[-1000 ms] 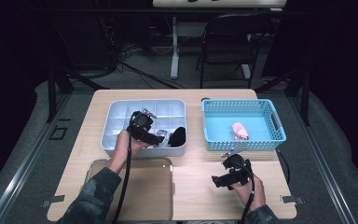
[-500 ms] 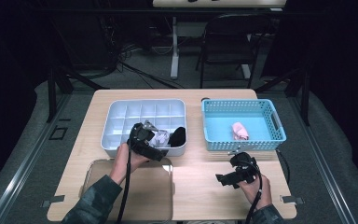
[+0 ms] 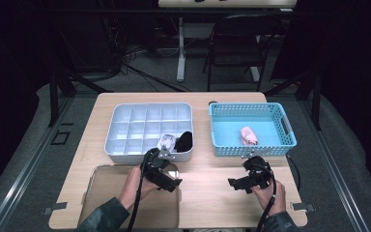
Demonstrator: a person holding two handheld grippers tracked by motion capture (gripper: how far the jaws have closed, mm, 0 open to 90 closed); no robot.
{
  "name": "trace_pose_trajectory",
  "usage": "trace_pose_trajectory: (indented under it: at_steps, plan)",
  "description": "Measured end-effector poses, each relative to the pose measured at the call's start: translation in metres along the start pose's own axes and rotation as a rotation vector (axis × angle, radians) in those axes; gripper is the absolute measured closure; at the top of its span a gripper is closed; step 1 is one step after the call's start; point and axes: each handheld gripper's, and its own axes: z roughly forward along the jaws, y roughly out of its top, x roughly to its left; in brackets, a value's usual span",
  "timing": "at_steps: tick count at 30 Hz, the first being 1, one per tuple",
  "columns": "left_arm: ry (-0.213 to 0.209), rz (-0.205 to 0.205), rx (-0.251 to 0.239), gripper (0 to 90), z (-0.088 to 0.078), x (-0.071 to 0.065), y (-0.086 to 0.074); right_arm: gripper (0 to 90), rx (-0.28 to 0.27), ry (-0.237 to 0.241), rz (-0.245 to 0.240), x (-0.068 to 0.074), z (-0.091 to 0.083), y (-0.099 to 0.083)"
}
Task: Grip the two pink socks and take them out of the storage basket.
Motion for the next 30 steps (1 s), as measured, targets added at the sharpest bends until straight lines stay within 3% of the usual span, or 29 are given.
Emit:
trace_pose_trajectory:
  at_steps: [2,5,10,18,30]
  plan:
    - [-0.015,0.024,0.005,0.6,0.004,-0.004,-0.001,0.0,0.0,-0.002,-0.002,0.0,-0.001,0.001]
    - [-0.023,0.052,0.05,0.3,0.01,-0.007,-0.001,0.0,0.029,0.017,-0.006,-0.003,-0.002,0.001]
    - [-0.006,0.081,0.064,0.4,0.011,-0.008,0.001,0.0,0.033,0.048,0.013,-0.003,-0.008,0.004]
    - [-0.014,0.087,0.065,0.5,0.013,-0.007,0.001,0.0,-0.001,0.037,-0.004,-0.007,-0.029,0.015]
    - [-0.024,0.095,0.086,0.4,0.018,-0.006,0.0,0.0,-0.043,0.012,-0.015,-0.024,-0.052,0.045]
